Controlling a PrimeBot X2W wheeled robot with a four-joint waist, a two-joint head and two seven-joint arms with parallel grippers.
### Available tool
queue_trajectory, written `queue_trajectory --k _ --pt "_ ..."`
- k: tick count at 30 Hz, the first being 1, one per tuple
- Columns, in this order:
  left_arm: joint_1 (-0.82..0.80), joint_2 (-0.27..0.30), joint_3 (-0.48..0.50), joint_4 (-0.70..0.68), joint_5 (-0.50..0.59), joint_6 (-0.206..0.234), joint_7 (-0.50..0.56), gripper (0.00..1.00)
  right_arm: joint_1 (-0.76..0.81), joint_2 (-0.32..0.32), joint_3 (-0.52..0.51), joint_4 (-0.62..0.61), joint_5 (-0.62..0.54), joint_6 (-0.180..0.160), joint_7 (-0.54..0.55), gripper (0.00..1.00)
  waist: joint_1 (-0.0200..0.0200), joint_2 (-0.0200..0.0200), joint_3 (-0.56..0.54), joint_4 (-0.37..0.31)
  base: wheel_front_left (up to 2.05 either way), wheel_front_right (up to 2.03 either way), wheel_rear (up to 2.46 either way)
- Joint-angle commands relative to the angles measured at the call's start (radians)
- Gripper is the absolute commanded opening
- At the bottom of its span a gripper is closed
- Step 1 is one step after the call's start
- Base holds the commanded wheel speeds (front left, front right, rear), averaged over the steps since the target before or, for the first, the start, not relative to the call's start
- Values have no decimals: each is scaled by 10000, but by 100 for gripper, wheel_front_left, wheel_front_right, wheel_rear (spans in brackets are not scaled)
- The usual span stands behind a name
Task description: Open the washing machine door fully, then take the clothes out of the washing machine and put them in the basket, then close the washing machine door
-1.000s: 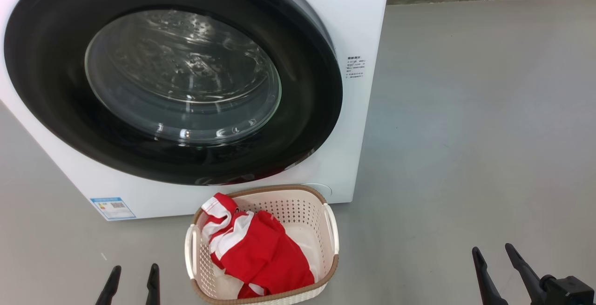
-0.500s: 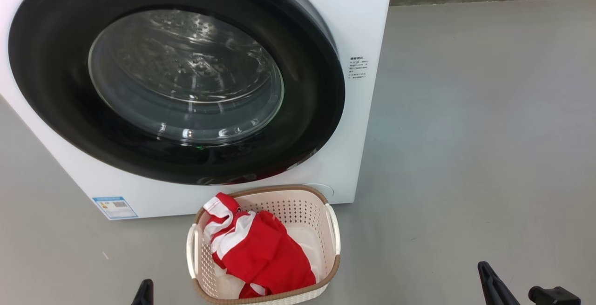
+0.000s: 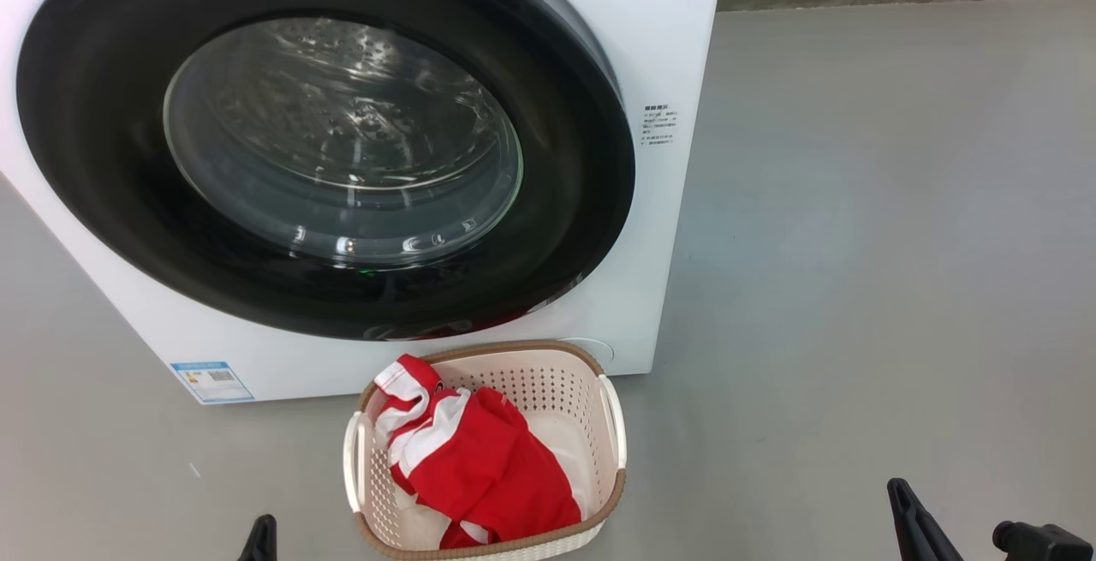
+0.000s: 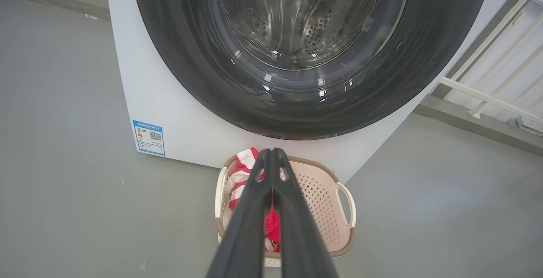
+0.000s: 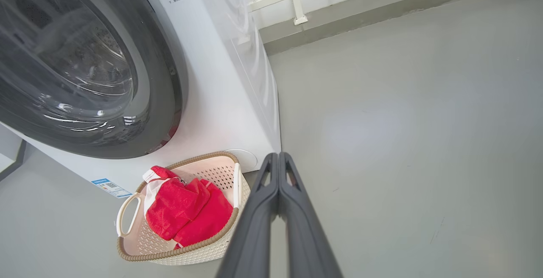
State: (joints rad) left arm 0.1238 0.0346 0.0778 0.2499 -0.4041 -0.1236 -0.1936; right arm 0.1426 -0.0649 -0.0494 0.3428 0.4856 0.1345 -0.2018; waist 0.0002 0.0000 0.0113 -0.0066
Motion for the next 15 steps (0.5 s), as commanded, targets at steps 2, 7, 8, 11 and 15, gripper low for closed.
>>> queue_trajectory --k 2,7,8,11,15 --pt "-357 97 91 -197 -424 -13 79 0 -390 -93 -58 -280 387 -6 84 0 -2 0 -2 2 0 0 0" --pt "-451 99 103 -190 -982 -16 221 0 -492 -81 -87 -313 907 -8 232 0 -2 0 -6 5 0 0 0" --pt "-470 100 106 -188 -1094 -17 250 0 -512 -79 -93 -320 1011 -8 262 0 -2 0 -6 6 0 0 0" --pt "-508 101 111 -185 -1317 -18 307 0 -553 -74 -104 -333 1219 -9 321 0 -2 0 -8 7 0 0 0" --pt "-583 103 121 -180 -1760 -20 421 0 -634 -65 -127 -360 1632 -10 438 0 -2 0 -11 10 0 0 0"
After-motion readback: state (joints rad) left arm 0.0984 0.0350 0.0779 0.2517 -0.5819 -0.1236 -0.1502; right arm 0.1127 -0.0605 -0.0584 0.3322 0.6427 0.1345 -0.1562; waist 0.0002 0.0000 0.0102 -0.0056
